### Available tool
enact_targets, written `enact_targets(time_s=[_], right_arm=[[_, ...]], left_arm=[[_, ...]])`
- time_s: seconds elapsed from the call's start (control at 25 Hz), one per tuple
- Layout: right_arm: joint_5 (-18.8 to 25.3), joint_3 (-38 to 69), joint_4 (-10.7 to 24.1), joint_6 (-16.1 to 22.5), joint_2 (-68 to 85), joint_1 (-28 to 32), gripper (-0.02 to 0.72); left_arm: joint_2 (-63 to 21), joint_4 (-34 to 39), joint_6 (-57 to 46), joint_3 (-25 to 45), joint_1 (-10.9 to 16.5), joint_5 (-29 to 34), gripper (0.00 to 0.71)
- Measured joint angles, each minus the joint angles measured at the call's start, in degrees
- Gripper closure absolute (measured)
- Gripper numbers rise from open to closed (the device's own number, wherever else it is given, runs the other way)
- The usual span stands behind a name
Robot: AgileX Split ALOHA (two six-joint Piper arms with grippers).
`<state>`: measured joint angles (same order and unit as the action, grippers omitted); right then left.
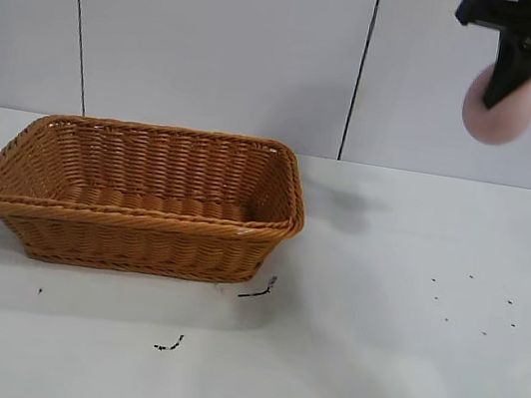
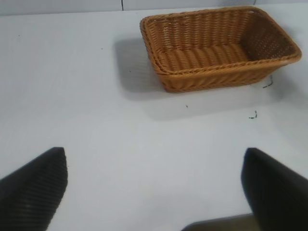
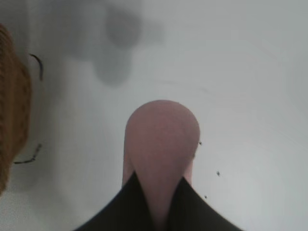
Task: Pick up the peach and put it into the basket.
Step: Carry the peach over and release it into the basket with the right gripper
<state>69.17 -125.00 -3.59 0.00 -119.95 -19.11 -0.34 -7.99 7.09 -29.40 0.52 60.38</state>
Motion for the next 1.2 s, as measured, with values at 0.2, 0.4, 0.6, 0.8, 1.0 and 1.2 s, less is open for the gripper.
enact_targets(time_s=[0.2,0.4,0.6,0.8,1.0,1.2], right_arm=[[-0.95,-1.97,-0.60,0.00,-3.25,-9.76,0.712],[-5.30,-1.97,-0.55,-0.89,-8.13,-15.67,0.712],[-10.92,-1.97,-0.35,-3.69,-14.88,-18.39,0.712],[-12.51,-1.97,0.06,-3.93,-20.35,-18.24,0.701],[-11.66,-2.33,0.12,-3.93,-21.34,-18.24,0.332],[-7.89,-5.19,0.12,-3.93,-20.26,-18.24,0.038]], left_arm=[[0.00,0.00,0.00,0.00,0.00,0.00,0.016],[0.00,0.00,0.00,0.00,0.00,0.00,0.016],[0.00,0.00,0.00,0.00,0.00,0.00,0.016],[0.00,0.00,0.00,0.00,0.00,0.00,0.016],[0.00,0.00,0.00,0.00,0.00,0.00,0.016],[0.00,0.00,0.00,0.00,0.00,0.00,0.016]])
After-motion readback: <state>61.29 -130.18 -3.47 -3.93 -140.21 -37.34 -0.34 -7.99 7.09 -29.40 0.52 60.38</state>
